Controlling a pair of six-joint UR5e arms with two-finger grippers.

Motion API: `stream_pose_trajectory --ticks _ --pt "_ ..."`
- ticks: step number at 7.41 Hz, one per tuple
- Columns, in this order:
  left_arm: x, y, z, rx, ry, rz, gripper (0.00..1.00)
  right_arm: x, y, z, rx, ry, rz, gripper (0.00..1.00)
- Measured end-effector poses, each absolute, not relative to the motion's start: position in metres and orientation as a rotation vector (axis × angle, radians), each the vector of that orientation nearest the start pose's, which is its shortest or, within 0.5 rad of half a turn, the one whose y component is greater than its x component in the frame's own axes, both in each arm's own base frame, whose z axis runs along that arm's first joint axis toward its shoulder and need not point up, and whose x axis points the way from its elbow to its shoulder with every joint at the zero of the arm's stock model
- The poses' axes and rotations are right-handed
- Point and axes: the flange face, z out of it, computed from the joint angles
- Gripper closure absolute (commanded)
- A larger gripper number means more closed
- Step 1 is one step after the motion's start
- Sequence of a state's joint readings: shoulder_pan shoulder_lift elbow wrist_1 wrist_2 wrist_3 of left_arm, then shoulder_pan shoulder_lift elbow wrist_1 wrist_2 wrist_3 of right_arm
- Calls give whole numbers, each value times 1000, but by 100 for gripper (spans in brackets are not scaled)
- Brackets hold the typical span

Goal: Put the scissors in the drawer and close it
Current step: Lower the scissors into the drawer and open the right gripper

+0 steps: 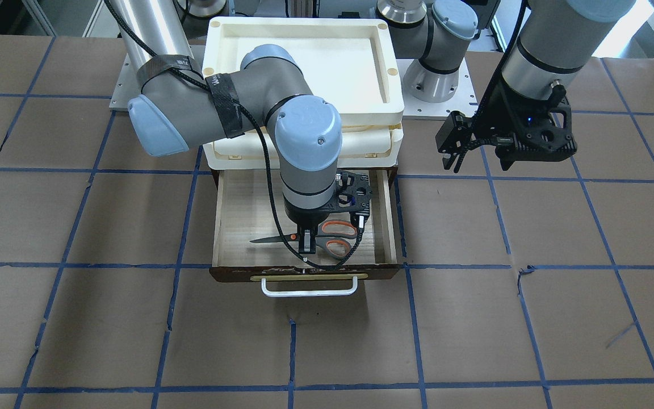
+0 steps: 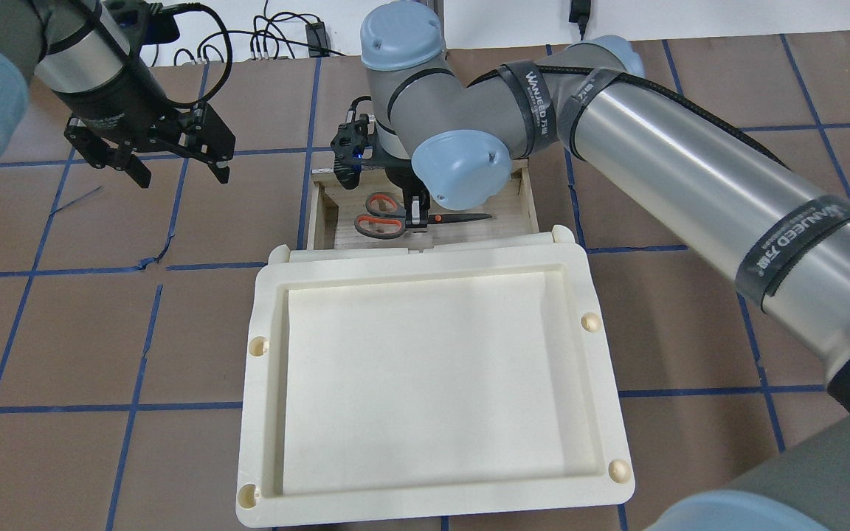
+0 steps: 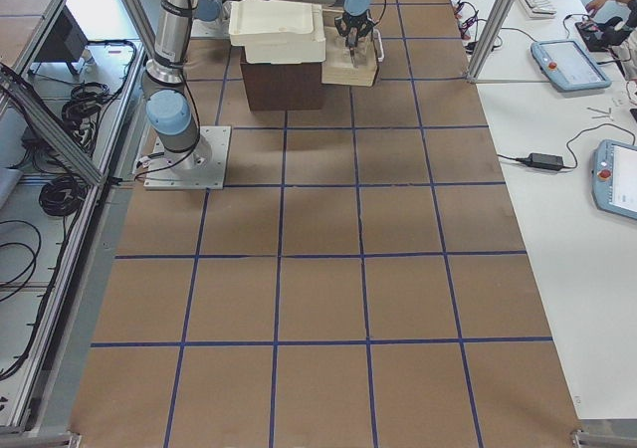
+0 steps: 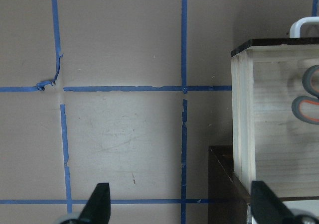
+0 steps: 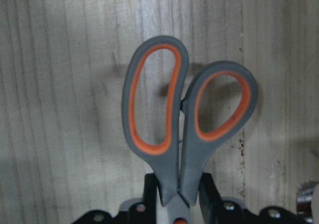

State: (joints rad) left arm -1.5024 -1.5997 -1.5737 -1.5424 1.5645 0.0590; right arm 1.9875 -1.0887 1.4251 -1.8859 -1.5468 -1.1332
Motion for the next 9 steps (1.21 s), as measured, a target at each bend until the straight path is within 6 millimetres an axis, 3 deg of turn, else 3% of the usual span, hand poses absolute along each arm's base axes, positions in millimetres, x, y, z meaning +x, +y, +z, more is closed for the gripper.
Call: stream_pose_trajectory --ticks 1,3,5,6,7,9 --pt "-99 -512 474 -21 3150 7 0 394 -553 306 -2176 2222 19 88" --pt "-99 -511 473 -30 3145 14 0 393 -552 303 -2175 2222 27 75" --pt "-99 -510 472 -21 3143 23 0 393 -552 301 -2167 2222 33 47" --pt "-99 -510 472 -16 3143 30 0 393 -551 300 -2161 2220 37 28" --pt "-99 -510 471 -14 3141 34 0 392 -549 298 -2154 2220 48 16" --pt "-98 -513 473 -15 3140 18 0 390 -545 298 -2149 2218 56 10"
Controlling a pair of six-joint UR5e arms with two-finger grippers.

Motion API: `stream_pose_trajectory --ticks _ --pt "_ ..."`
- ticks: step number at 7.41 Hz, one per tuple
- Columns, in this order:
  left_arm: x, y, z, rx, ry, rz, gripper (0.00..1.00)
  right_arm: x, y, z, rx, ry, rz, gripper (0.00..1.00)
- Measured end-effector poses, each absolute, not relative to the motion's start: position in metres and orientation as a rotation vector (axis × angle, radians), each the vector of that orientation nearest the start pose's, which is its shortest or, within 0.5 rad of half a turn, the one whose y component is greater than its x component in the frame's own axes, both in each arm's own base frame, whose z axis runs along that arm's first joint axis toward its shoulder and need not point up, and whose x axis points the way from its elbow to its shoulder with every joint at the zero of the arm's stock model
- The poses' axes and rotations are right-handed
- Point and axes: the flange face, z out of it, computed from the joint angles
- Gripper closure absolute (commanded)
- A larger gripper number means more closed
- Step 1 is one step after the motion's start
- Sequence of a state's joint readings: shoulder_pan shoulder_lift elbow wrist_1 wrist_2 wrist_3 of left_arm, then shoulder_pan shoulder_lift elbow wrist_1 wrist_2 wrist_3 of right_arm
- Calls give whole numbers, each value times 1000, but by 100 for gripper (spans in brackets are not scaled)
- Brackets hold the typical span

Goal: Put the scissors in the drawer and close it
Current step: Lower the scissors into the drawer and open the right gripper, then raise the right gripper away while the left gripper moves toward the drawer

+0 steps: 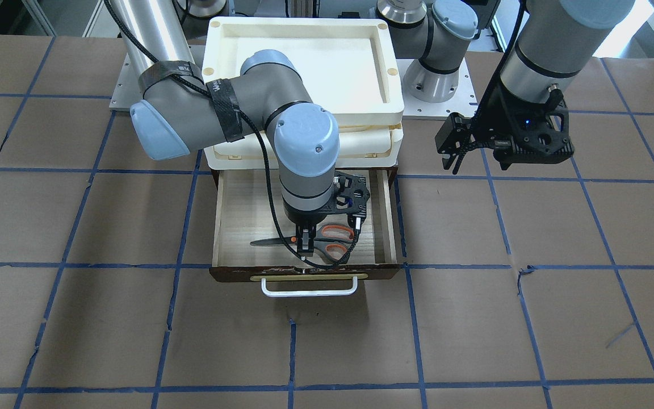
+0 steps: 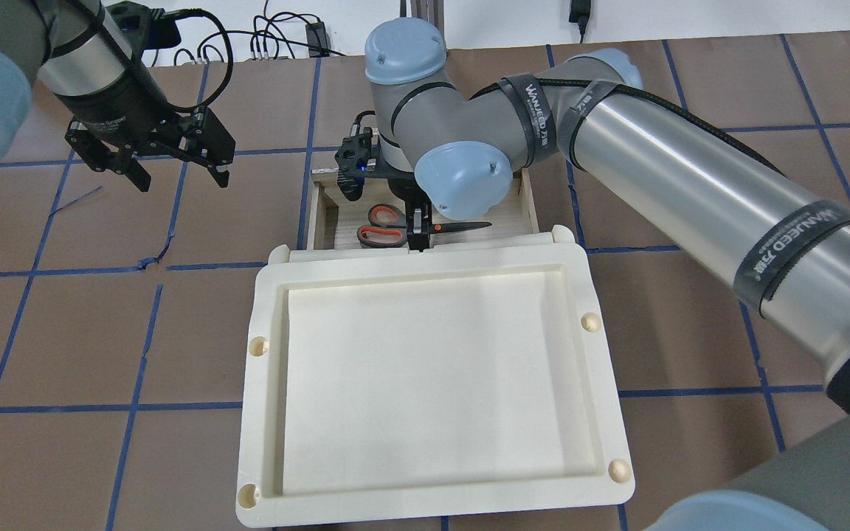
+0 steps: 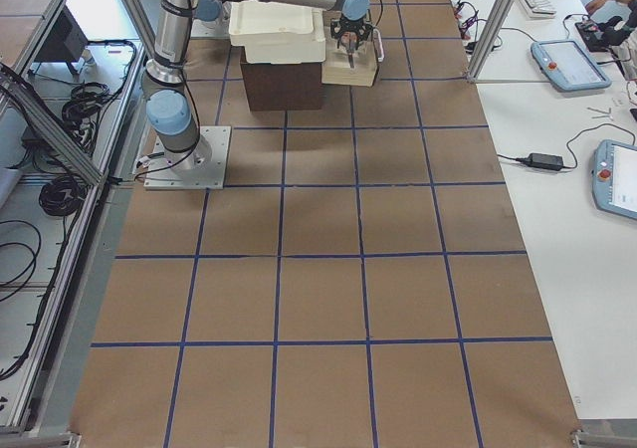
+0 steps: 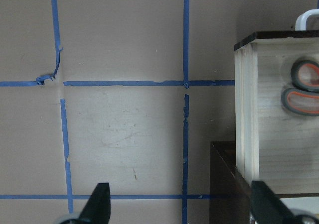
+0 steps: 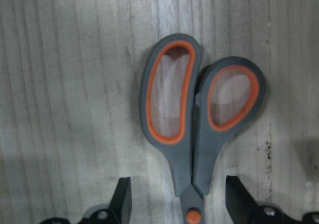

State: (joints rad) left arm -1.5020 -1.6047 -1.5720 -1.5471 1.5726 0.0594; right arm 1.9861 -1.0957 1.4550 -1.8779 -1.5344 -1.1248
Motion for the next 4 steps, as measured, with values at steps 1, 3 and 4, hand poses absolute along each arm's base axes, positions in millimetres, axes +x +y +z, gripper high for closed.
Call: stream_pose_trajectory --ticks 1,3,4 --pt "-97 -515 475 -17 3140 7 0 387 -547 309 -2151 2225 29 4" --pt "-95 -518 480 -24 3141 -7 0 358 -564 360 -2078 2274 -116 3" --pt "-94 -520 481 -26 3142 -13 0 324 -576 388 -1993 2330 -179 1"
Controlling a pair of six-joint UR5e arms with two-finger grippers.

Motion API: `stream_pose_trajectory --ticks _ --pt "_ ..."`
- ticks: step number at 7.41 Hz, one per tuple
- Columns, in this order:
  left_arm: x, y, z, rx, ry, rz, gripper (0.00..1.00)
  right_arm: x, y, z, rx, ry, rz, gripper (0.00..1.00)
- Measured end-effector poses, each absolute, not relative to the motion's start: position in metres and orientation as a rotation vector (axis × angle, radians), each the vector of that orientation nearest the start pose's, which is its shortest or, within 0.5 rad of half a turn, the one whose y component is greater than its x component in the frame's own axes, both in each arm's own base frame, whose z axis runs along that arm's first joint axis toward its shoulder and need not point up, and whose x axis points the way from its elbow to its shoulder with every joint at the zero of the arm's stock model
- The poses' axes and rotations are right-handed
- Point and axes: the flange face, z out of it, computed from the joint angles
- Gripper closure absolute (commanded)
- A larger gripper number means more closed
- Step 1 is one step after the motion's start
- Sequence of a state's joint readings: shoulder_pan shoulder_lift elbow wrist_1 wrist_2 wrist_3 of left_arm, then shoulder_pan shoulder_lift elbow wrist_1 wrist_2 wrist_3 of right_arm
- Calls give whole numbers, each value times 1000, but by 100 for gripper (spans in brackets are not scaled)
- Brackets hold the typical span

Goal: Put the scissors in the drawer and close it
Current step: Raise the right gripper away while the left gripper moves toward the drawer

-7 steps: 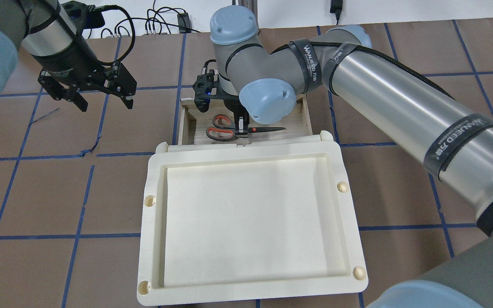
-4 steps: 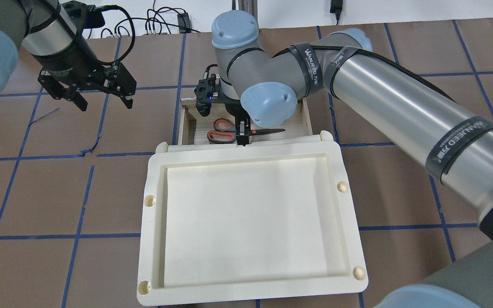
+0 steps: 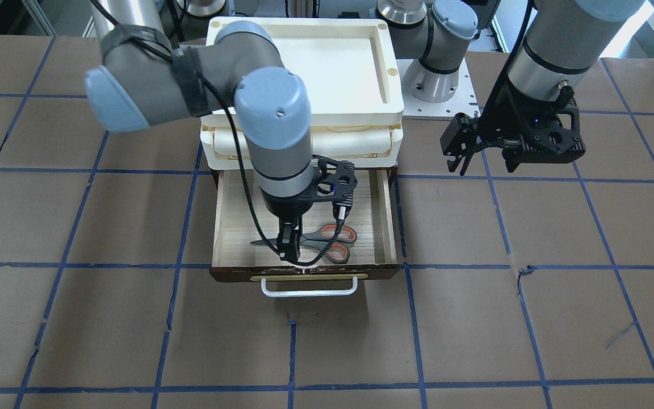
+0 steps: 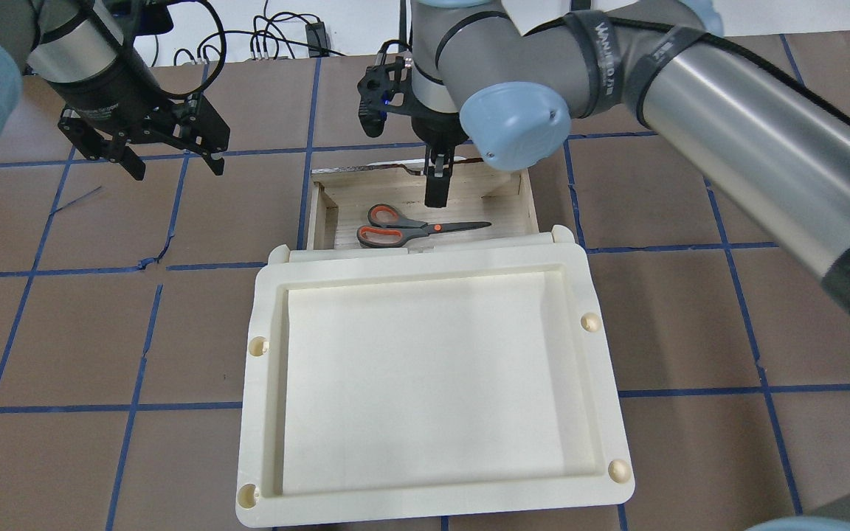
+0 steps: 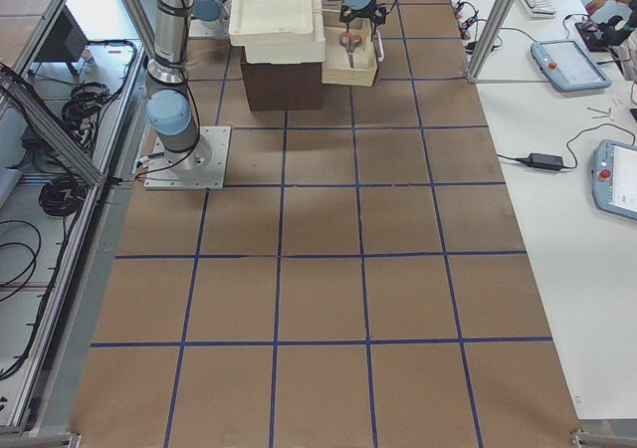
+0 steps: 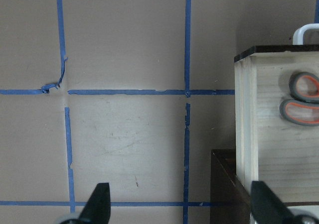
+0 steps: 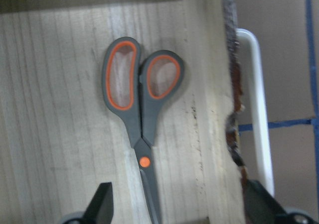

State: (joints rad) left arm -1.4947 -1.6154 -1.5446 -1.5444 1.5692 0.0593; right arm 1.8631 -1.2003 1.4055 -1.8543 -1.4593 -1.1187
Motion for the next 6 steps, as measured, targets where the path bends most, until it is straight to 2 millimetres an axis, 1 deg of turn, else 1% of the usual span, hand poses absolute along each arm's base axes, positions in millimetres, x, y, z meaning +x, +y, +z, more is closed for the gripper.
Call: stream_pose_trajectory --ticks 1,2,3,4,5,6 --pt "-93 -525 483 -28 3144 -23 0 280 -582 416 -1888 2405 -192 1" --pt "-93 -530 487 -30 3145 -31 0 236 -580 444 -1785 2480 -191 1" --pt "-93 -534 488 -33 3146 -34 0 202 -575 467 -1703 2549 -206 1" --pt "-93 -540 486 -33 3151 -42 0 178 -567 488 -1647 2622 -219 0" --pt "-93 -551 479 -30 3154 -53 0 164 -555 504 -1588 2700 -205 0" --pt "-93 -569 469 -28 3161 -61 0 152 -544 513 -1423 2804 -166 0"
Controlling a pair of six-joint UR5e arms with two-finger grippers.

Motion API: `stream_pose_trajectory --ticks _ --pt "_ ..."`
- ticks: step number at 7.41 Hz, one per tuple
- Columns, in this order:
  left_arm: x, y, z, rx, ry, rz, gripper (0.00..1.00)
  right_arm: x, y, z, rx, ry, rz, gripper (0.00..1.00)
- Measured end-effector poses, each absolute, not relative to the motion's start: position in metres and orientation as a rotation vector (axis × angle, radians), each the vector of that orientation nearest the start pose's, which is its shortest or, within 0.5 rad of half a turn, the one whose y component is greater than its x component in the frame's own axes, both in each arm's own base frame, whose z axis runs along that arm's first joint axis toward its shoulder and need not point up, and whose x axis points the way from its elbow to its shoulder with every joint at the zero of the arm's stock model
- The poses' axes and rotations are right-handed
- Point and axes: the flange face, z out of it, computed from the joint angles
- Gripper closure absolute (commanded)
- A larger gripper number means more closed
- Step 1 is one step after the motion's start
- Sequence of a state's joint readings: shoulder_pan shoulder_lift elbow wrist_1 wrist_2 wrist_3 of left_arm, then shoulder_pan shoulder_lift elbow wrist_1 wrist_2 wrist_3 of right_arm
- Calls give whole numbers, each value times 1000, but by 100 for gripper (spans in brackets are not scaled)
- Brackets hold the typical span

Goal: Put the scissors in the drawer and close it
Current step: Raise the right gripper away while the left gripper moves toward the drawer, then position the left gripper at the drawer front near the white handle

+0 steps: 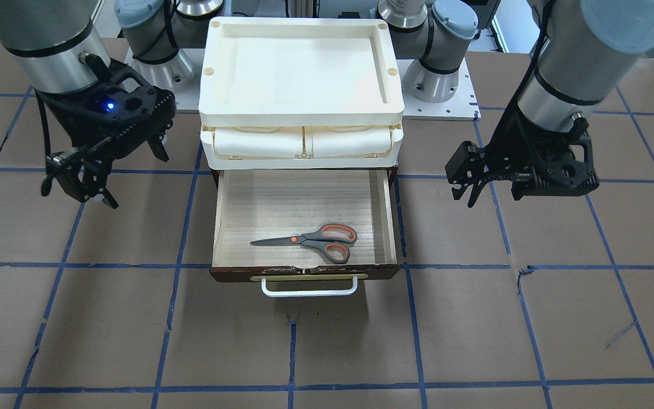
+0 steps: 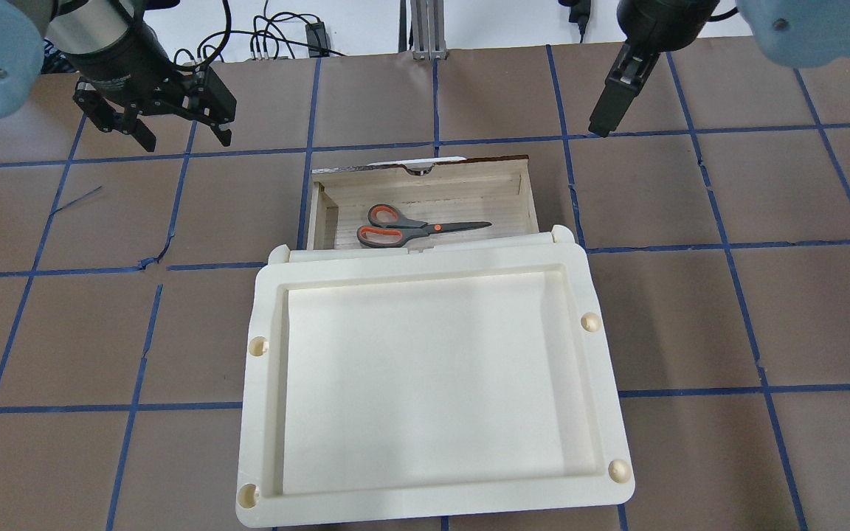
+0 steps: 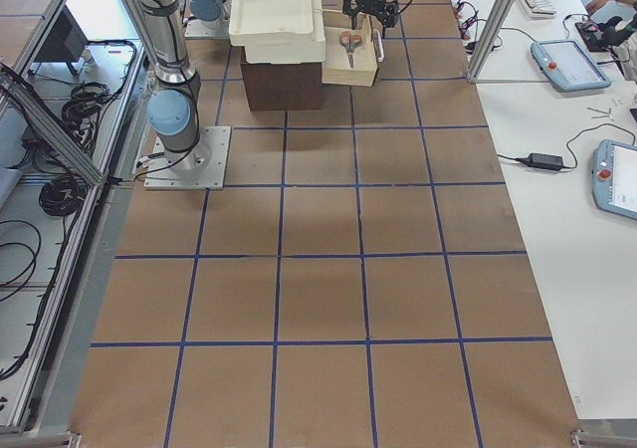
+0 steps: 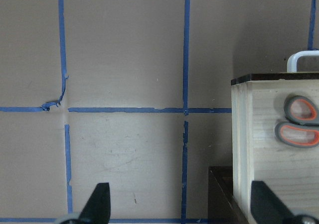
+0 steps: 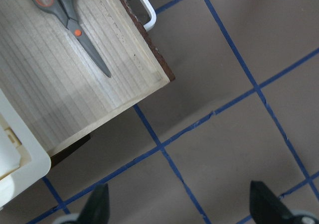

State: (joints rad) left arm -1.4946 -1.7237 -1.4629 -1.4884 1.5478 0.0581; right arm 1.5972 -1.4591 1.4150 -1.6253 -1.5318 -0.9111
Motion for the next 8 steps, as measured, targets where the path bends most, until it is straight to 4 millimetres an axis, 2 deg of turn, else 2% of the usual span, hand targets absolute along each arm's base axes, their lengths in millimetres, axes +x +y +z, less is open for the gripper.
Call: stream_pose_trajectory --ticks 3,5,6,8 --pt "-99 -631 436 8 3261 -122 0 129 -527 528 -721 3085 -109 0" --pt "-103 -673 387 24 3315 -169 0 125 -508 537 -317 3144 -38 0" --pt "-105 -687 360 10 3326 -150 0 127 -504 536 -207 3133 -16 0" --pt "-115 -694 323 -106 3337 -60 0 132 -502 527 -115 3092 11 0"
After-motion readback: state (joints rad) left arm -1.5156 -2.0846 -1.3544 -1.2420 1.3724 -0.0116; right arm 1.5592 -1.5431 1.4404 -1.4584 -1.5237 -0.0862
